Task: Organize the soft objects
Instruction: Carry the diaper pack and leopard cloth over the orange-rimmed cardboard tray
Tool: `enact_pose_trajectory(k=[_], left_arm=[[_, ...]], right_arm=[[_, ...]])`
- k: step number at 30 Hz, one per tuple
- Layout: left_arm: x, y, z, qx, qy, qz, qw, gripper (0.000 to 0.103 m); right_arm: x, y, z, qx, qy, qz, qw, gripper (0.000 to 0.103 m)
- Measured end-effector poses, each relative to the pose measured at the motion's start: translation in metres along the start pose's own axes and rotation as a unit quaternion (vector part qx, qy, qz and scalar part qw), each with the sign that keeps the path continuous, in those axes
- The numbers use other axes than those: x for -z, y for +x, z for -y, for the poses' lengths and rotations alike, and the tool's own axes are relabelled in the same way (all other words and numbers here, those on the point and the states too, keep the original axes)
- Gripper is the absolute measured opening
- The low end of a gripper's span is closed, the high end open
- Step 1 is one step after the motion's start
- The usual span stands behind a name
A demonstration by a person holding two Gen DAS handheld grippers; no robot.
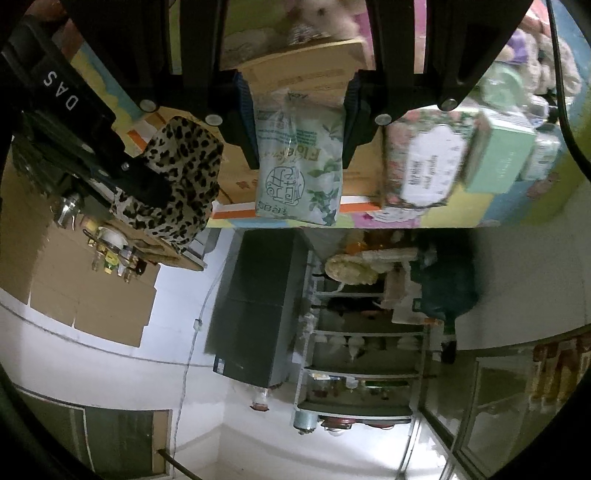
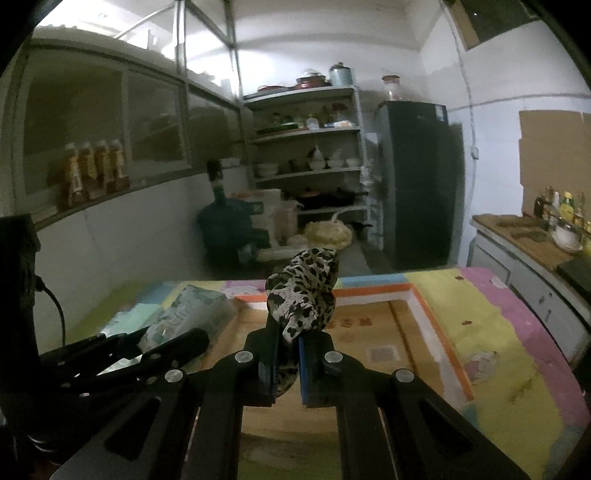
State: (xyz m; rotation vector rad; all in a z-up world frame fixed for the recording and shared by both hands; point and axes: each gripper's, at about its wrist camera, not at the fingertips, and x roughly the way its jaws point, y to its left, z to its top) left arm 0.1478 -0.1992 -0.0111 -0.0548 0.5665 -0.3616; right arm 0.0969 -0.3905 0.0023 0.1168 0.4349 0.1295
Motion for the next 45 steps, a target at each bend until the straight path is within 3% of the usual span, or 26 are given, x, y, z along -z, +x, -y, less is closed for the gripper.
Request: enact_pose_trajectory(k=[16,45], left_arm=[[0.011,0.059,0.043,0.004,-0.006,-0.036,0.9993,0.04],[0.023,0.124,0.072,0.03,-0.01,-0.108,0.9936,0.04]], right_arm=[[0.017,0.019,0.071,0.035,0.03,-0.037,0.998,0.008],[0.036,0.042,0.11,0.044,0.039,-0.078,0.995,0.008]])
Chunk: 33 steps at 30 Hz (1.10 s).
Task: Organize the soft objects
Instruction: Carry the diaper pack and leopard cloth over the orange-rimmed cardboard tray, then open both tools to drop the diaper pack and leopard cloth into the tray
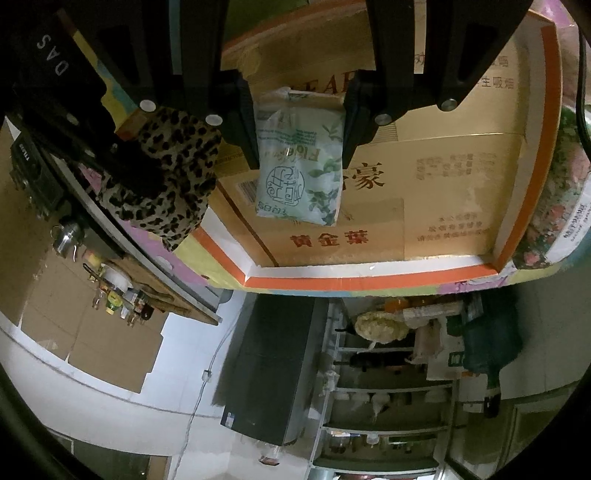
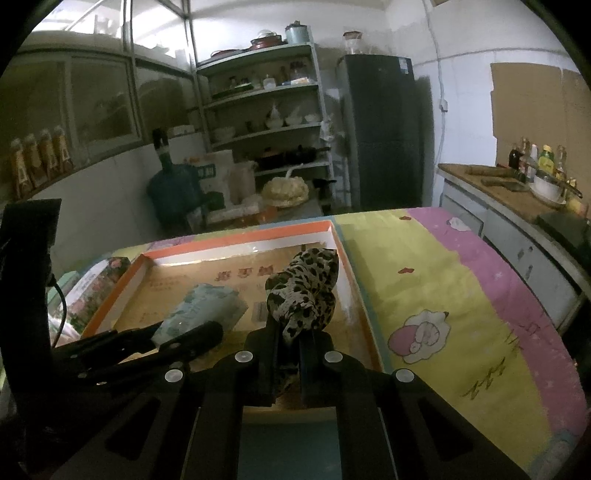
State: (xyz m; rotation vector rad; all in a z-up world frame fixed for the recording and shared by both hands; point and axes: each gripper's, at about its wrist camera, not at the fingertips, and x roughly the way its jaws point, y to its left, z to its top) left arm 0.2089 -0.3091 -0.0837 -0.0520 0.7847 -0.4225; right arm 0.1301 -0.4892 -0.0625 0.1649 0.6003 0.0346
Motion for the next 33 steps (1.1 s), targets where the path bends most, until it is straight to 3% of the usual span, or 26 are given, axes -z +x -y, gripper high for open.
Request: enact_pose_trajectory(k=[13,25,33], left_arm=[[0.001,0.016,-0.006,0.012,-0.015,-0.033,0.9993,0.044],[0.002,0.008,-0.017,0.034,-0.043,-0.048,0.9973,0.052],[0.0,-0.014,-0.018,0.017,-0.039,-0.011,0.9991,0.067]], right_arm=[[0.002,0.011,0.003,-0.01,0.001,-0.02,1.0,0.008],[0.001,0.005,-0.001,-0.018,-0.003,-0.01,1.0,0.028],[-0.001,-0.003,-0.001,-0.022,0.002,0.003,1.0,0.04]])
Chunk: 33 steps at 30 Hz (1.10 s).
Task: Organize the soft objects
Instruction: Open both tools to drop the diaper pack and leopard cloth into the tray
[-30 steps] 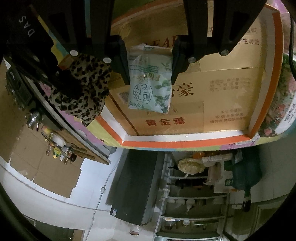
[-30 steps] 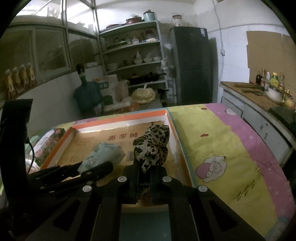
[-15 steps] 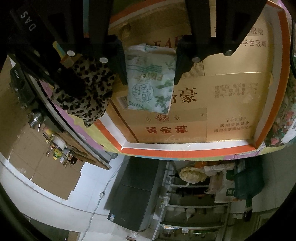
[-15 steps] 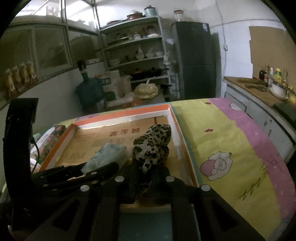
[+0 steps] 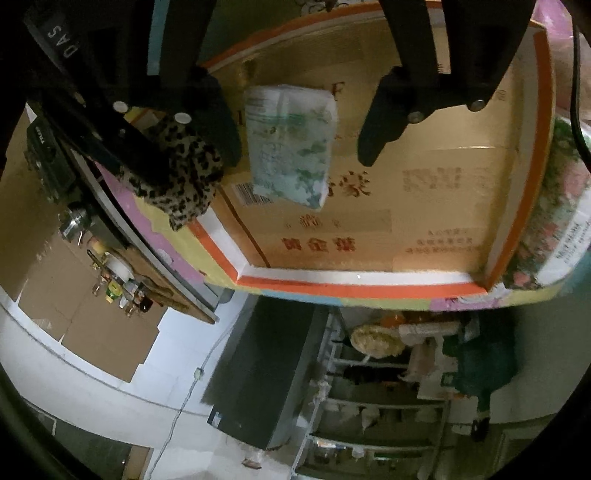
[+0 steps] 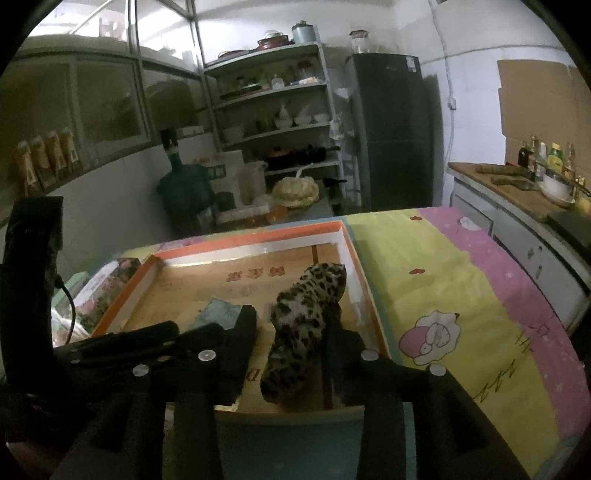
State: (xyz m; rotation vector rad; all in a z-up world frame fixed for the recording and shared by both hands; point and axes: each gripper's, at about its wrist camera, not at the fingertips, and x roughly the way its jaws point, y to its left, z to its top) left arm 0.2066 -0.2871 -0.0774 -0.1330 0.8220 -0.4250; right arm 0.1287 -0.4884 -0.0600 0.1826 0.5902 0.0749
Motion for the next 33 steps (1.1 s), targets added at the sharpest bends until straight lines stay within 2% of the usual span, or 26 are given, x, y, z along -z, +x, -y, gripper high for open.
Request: enact_pose_trajectory(k=[5,19,23,26,33], left_arm=[[-0.003,-0.014,-0.005,-0.007,0.009,0.023,0.9997,0.073],[-0.006,-0.061,-0.001,-0.022,0.053,0.103,0.993,0.075],[-0.007,-0.076,-0.004,-0.032,0.061,0.119,0.9905,0.08],[-0.006,-0.089,-0.008,-0.042,0.065,0.13,0.9885,0.085],[-0.001,-0.114,-0.02,-0.068,0.071,0.145,0.9846,0.086]], right_arm=[[-0.002,-0.006,-0.003,0.001,0.001,0.01,1.0,0.048],[-0.006,-0.036,-0.015,0.003,0.002,0.047,0.999,0.068],[-0.007,-0.045,-0.023,0.001,0.002,0.058,0.998,0.074],[-0.007,-0.051,-0.031,0.0,0.001,0.064,0.998,0.076],[-0.006,-0.06,-0.053,0.002,-0.006,0.072,0.997,0.077]])
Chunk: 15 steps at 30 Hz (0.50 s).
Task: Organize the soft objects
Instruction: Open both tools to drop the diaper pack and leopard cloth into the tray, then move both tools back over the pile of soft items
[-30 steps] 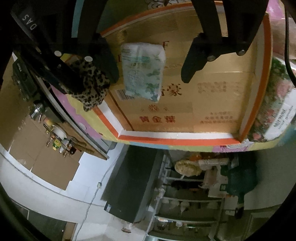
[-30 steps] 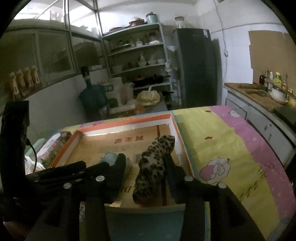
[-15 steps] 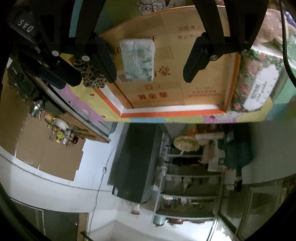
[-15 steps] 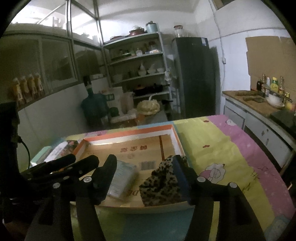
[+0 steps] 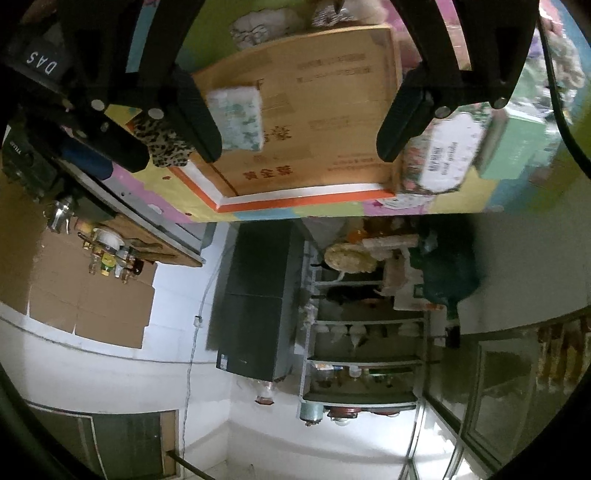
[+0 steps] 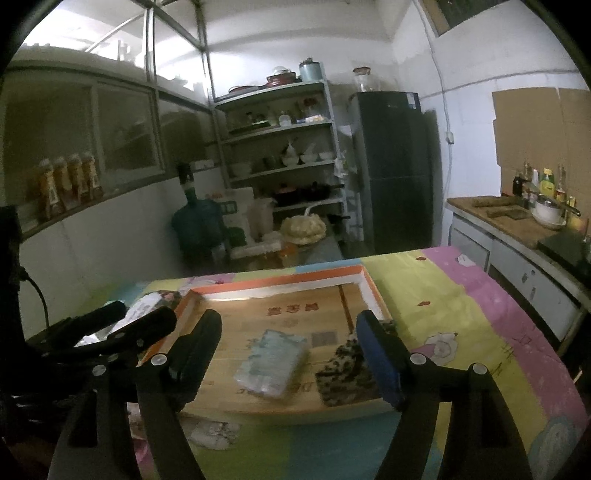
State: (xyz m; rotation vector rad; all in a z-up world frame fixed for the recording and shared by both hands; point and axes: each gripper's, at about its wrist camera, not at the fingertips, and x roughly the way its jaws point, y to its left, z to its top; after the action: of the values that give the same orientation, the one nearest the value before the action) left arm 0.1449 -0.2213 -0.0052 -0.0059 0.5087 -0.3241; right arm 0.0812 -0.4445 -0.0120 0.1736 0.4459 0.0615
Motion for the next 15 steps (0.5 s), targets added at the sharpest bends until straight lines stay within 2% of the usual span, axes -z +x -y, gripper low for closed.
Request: enact_pose_trajectory(k=[15], left_arm=[[0.004,-0.038,-0.054,-0.044,-0.018,0.022,0.9986,0.086]], right_arm=[[0.0,-0.006,-0.053,-0.016,-0.013,0.007,1.0,0.077]])
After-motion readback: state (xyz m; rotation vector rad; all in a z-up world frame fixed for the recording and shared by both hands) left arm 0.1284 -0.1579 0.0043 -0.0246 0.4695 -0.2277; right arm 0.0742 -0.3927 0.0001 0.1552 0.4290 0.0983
